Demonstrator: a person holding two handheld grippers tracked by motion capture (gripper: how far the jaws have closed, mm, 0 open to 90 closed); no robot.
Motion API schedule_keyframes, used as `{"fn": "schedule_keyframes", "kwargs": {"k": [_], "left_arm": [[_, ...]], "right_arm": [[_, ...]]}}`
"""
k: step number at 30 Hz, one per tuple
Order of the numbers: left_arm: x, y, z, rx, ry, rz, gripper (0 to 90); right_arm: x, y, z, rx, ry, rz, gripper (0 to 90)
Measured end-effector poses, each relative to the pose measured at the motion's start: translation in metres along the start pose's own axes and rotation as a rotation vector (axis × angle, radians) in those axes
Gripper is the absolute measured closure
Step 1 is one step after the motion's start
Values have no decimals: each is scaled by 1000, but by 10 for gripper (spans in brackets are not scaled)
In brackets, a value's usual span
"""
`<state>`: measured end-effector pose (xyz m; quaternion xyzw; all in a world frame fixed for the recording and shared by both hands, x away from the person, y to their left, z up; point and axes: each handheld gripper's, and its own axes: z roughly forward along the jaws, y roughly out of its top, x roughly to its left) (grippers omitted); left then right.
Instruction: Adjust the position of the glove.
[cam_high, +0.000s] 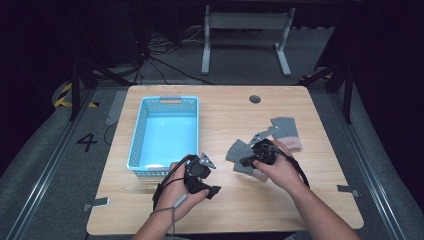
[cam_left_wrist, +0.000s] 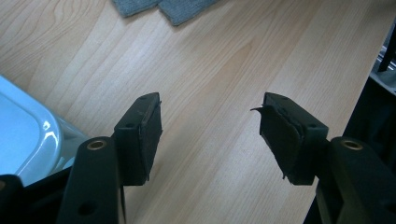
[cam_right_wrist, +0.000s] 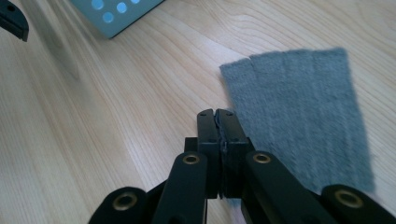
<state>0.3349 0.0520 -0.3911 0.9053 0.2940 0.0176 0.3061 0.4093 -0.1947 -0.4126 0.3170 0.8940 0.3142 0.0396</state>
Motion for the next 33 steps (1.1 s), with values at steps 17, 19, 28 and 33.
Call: {"fn": "schedule_keyframes", "kwargs": {"k": [17,19,28,33], "left_arm": [[-1,-2,0,12,-2,-6,395],[-2,-2,0,10,-4,-6,395],[-1,-4,-2,9,-7,-12,393],[0,-2,-1,8,-10,-10,393]], "right_arm": [[1,3,29,59,-19,-42,897],[1,3,30,61,-20,-40,897],[-1,2,35,85,-9,-32,896],[1,-1,33,97,9,-26,893]]}}
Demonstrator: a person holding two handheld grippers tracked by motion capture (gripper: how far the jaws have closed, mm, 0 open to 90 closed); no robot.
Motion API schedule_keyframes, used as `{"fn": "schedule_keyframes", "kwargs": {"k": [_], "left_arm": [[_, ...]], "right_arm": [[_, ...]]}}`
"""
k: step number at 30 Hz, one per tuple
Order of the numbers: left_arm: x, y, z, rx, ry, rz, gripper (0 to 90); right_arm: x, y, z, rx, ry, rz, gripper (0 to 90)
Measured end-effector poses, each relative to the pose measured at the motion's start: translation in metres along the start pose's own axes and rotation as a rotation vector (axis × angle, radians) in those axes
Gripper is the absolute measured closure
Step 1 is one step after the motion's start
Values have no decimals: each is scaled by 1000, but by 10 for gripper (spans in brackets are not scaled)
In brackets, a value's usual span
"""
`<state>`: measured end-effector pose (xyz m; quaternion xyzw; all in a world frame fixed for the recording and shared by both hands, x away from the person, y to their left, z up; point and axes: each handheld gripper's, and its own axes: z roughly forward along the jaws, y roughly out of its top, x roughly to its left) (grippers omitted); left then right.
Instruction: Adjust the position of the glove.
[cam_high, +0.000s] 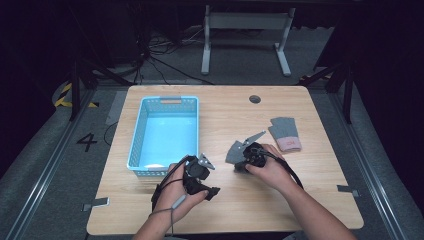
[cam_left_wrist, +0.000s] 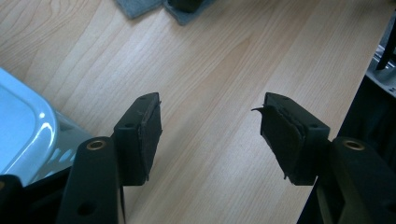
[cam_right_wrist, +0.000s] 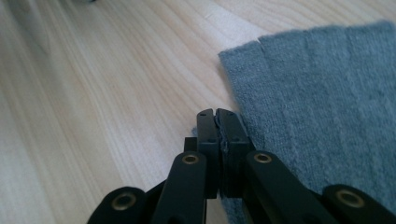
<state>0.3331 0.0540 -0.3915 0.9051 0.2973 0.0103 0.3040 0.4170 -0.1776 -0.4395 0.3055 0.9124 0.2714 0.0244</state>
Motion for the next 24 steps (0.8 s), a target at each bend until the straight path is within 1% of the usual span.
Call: {"fn": "schedule_keyframes", "kwargs": {"k": [2,9,12,14,18,21,24], "left_arm": [[0,1,1,1,-3,4,393],[0,4,2,1,-5,14,392],[0,5,2,-3,-10,14,393],[0,5,2,-2,-13,14,392],[0,5,3,0,-14,13,392],[0,5,2,-1,-12,14,391],[0,4,1,-9,-13,10,391]], "right_arm": [[2,-3,-2,15,11,3,892],[6,-9,-7,41,22,-11,891],[8,-14,-11,60,36,-18,889],[9,-15,-11,59,36,-14,889],[9,-17,-13,69,52,-20,883],[10,-17,-14,76,55,-22,879],[10,-16,-15,59,71,-20,867]]}}
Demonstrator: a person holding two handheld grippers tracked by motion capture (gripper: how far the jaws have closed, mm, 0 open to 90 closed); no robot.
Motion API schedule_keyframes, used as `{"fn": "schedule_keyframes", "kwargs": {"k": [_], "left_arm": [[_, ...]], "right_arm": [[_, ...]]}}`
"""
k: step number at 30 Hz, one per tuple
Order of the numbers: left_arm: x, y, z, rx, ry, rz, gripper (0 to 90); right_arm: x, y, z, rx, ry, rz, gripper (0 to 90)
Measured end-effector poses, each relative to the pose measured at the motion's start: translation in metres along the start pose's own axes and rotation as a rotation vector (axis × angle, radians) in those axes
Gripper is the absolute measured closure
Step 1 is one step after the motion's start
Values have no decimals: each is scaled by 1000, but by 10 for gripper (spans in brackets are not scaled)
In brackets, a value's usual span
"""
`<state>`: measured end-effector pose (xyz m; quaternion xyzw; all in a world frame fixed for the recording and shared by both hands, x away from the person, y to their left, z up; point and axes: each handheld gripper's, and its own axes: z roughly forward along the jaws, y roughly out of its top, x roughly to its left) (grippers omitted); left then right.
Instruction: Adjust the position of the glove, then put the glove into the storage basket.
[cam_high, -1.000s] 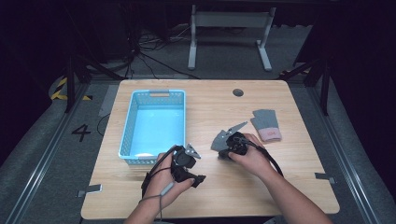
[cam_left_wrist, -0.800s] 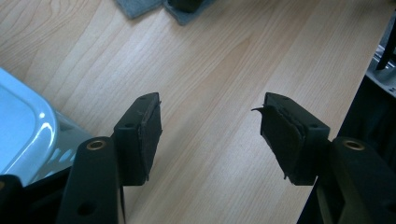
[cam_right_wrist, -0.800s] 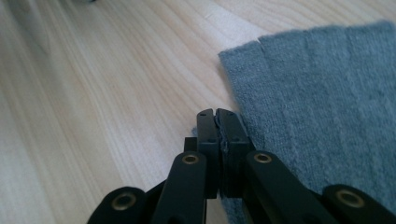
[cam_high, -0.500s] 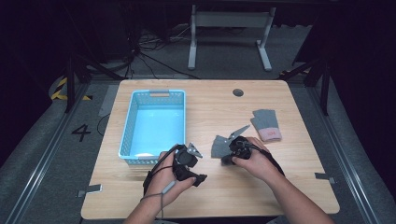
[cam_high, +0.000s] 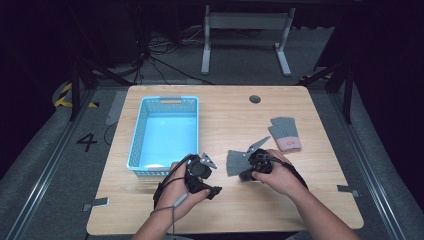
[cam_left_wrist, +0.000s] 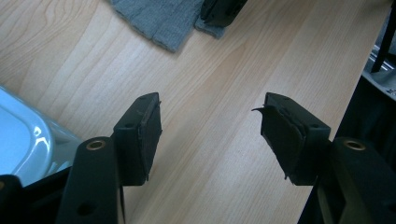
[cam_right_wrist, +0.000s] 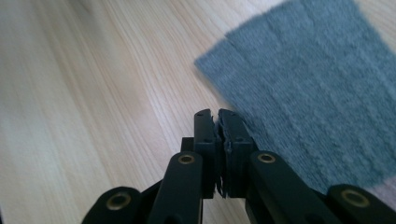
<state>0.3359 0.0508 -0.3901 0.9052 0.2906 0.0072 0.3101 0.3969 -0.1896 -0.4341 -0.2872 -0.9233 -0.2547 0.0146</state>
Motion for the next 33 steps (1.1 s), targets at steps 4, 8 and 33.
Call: {"fn": "schedule_keyframes", "kwargs": {"k": [4,8,33], "left_arm": [[1,1,0,-22,-5,-4,381],[1,2,0,-27,-2,-6,374],[4,4,-3,-36,3,-13,379]], "right_arm": [[-2,0,-14,-91,10,9,853],[-5,-2,-34,-168,-18,13,820],[-59,-37,-109,-347,-233,242,678]]}}
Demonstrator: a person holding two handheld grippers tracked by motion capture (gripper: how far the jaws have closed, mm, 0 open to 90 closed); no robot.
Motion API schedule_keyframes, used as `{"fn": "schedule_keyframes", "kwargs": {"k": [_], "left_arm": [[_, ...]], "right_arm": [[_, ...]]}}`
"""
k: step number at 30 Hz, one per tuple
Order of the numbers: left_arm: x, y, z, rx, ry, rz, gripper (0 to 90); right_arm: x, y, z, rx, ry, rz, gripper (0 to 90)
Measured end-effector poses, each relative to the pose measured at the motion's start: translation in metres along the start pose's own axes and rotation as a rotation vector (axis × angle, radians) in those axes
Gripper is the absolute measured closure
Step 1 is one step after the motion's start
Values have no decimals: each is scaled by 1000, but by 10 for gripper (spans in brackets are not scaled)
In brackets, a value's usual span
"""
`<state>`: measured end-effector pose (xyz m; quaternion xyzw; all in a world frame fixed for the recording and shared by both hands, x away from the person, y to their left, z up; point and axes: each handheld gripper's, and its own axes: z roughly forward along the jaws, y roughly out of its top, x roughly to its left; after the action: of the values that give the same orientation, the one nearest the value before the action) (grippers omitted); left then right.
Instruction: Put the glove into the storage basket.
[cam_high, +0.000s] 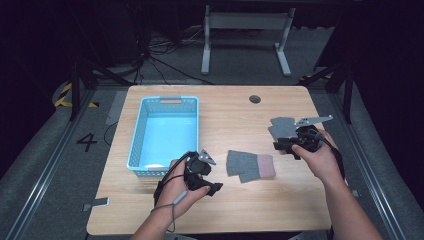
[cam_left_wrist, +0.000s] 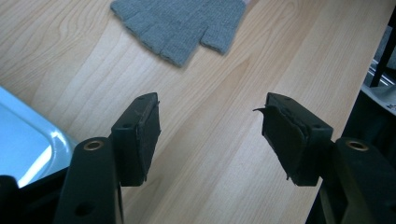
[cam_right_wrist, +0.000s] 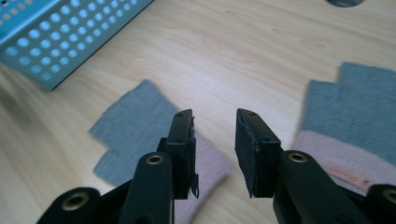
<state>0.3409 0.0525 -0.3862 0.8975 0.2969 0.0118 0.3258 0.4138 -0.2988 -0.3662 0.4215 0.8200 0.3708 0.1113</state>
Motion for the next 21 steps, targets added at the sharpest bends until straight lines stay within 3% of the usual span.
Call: {"fn": "schedule_keyframes", "kwargs": {"k": [9,13,21], "left_arm": [[2,-1,-1,-1,3,-2,378],[2,-1,-2,-2,2,0,378],[2,-1,-2,-2,2,-1,378]], "right_arm": [[-36,18,4,31,-99,69,606],[-52,24,14,82,-146,112,563],[-73,25,32,152,-198,148,536]]}}
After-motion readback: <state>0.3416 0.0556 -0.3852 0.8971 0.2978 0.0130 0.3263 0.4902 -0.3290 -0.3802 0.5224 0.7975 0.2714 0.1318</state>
